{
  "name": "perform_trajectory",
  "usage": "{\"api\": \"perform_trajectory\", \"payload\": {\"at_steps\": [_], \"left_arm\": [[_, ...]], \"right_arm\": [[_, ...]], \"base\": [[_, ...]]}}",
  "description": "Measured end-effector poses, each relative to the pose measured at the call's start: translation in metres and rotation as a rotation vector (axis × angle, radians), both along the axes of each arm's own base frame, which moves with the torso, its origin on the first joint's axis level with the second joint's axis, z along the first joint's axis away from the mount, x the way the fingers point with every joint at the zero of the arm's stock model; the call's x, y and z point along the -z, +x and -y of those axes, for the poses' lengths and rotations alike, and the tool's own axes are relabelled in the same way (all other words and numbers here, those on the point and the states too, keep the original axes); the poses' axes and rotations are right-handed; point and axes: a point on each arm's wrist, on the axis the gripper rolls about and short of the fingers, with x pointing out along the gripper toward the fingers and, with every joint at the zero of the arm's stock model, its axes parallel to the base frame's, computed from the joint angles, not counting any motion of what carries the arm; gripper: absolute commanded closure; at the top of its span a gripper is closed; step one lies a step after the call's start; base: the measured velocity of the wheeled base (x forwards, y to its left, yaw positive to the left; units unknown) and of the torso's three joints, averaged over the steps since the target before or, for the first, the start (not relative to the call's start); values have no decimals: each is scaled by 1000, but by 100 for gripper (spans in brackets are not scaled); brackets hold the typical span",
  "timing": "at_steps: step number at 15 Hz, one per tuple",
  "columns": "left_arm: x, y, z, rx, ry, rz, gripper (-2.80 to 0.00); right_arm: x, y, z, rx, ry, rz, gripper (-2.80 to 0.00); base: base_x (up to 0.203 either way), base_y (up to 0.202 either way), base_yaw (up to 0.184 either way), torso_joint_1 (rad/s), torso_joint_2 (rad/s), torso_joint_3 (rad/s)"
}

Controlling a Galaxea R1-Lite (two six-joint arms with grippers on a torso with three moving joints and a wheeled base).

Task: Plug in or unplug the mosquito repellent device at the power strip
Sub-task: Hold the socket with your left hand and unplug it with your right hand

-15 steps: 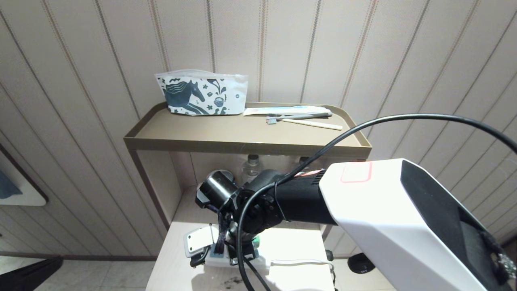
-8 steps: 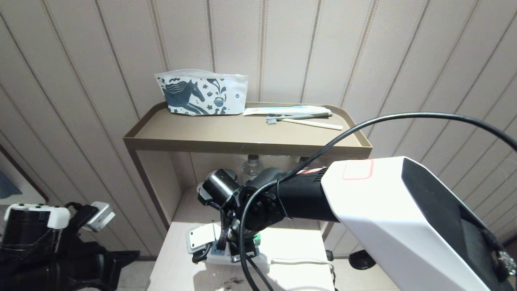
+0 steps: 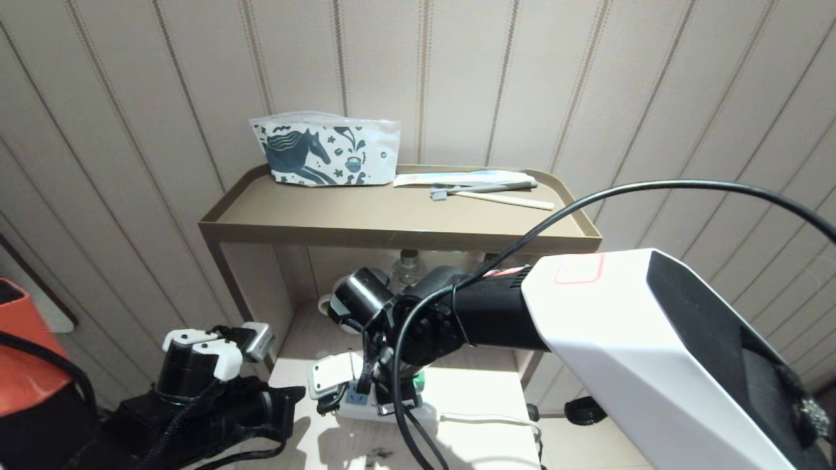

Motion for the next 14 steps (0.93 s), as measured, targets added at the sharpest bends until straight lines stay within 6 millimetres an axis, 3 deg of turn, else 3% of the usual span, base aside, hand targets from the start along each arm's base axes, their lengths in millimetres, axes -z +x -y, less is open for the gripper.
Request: {"api": "perform_trajectory", "payload": {"at_steps": [7,14], "left_arm": [[21,10,20,18,-8,-54,0],[15,18,42,54,-64,-26,0]], "right_arm": [[1,3,2,10,9,-8,0],[-2,3,-4,0,61,21,0]], "base": [[0,0,0,0,0,0],[0,0,0,0,0,0]]}}
